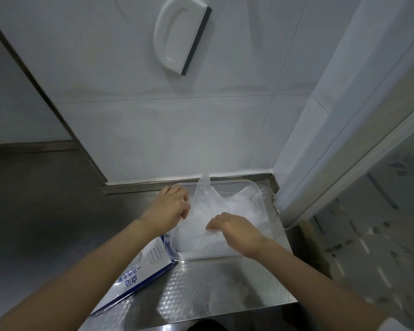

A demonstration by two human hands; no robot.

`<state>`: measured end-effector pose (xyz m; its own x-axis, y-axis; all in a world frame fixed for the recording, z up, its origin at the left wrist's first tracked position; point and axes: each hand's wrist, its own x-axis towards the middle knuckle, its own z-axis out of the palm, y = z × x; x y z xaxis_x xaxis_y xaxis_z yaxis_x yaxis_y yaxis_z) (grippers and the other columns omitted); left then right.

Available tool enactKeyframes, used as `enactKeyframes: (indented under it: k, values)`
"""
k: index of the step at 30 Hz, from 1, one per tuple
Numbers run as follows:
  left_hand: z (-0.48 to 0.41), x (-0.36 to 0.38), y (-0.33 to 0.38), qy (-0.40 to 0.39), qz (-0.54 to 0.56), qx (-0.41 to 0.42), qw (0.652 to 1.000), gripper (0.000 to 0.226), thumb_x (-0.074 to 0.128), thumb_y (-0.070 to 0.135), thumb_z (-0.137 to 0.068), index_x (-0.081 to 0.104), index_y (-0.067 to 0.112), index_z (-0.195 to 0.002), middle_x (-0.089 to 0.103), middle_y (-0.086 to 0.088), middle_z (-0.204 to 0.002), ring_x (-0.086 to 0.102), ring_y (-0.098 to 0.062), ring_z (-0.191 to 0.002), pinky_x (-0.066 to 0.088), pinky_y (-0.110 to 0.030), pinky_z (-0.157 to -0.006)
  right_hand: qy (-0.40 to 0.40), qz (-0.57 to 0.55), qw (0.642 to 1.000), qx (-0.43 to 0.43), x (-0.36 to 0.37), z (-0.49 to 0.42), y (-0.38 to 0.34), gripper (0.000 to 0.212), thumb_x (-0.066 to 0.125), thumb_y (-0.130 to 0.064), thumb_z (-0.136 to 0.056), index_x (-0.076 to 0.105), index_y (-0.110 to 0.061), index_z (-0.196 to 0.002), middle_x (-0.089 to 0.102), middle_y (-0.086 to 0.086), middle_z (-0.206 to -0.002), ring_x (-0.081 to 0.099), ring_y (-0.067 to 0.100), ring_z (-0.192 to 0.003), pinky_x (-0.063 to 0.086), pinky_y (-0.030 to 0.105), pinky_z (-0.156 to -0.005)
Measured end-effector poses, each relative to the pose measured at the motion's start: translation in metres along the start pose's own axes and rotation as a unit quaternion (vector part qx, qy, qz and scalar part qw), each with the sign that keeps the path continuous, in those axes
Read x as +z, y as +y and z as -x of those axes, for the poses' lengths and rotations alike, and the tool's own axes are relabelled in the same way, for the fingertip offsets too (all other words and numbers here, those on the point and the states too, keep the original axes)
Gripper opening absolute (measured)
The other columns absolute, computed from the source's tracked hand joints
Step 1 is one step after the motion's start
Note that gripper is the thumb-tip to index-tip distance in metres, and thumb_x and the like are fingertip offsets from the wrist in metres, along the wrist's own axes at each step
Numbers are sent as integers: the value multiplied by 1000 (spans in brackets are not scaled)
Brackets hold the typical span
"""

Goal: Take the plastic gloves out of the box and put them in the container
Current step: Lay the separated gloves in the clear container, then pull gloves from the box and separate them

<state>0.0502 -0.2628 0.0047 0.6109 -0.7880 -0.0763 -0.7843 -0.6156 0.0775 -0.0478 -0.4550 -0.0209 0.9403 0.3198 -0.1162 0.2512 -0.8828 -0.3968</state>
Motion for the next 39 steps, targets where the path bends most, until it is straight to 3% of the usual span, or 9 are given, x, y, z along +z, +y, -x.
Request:
enactKeyframes:
  k: [5,8,11,14,20,25,32,36,39]
  values:
    - [-2,6,11,-60,-103,-7,993,31,50,7,-93,62,19,-119,43,-3,-132,33,-21,-127,22,-30,-108,-98,-115,985,77,7,-19,-7,46,53,5,-87,54,-13,-130,57,5,-130,53,21,-117,41,24,-95]
    - [-8,9,24,-54,-63,-56,995,30,47,4,-93,62,14,-117,50,-4,-122,47,-20,-109,37,-28,-91,-151,-229,956,99,-1,-22,-9,44,63,-14,-89,51,-14,-132,55,3,-129,54,15,-114,40,17,-92]
    - [-12,19,36,-81,-4,-88,993,35,43,3,-93,53,12,-125,47,-6,-124,51,-21,-106,41,-28,-77,-29,-299,943,145,-6,-24,-9,28,64,-19,-89,61,-19,-117,64,-2,-111,62,12,-98,50,27,-91]
    - [-15,36,42,-125,1,-98,987,42,40,7,-95,41,12,-137,39,-9,-135,45,-24,-116,43,-32,-86,44,-161,976,140,-1,-28,-7,25,54,-14,-94,60,-18,-118,61,0,-119,59,12,-104,48,27,-93]
    - [-23,56,44,-234,-24,-95,967,40,49,13,-95,45,12,-135,29,-13,-143,40,-29,-122,40,-34,-95,-130,35,980,146,23,-39,16,61,58,-17,-92,29,-24,-146,31,6,-145,51,28,-119,42,37,-98]
    - [-28,59,44,-279,-19,-107,954,48,55,7,-91,42,10,-136,19,-18,-149,42,-36,-124,41,-36,-97,-165,64,961,214,27,-36,38,67,62,-30,-89,27,-20,-146,31,9,-145,47,29,-123,41,35,-98]
    - [-27,53,48,-305,-70,-66,947,43,42,13,-98,38,8,-140,21,-21,-150,41,-34,-129,39,-37,-100,-212,75,948,226,19,-36,44,69,62,-37,-89,29,-16,-146,29,11,-148,38,27,-132,36,36,-104]
    - [-25,44,42,-274,-96,-57,955,37,41,26,-100,44,9,-132,46,-13,-135,49,-29,-119,37,-36,-98,-208,83,946,236,-1,-34,32,46,49,-30,-96,42,-11,-137,40,8,-142,46,25,-126,38,34,-99]
    - [-18,26,36,-116,-89,-52,988,31,39,20,-99,45,13,-129,54,-9,-127,48,-26,-117,28,-37,-104,-127,114,959,225,-13,-28,8,34,41,-24,-100,50,-15,-132,55,6,-130,56,24,-113,44,32,-92]
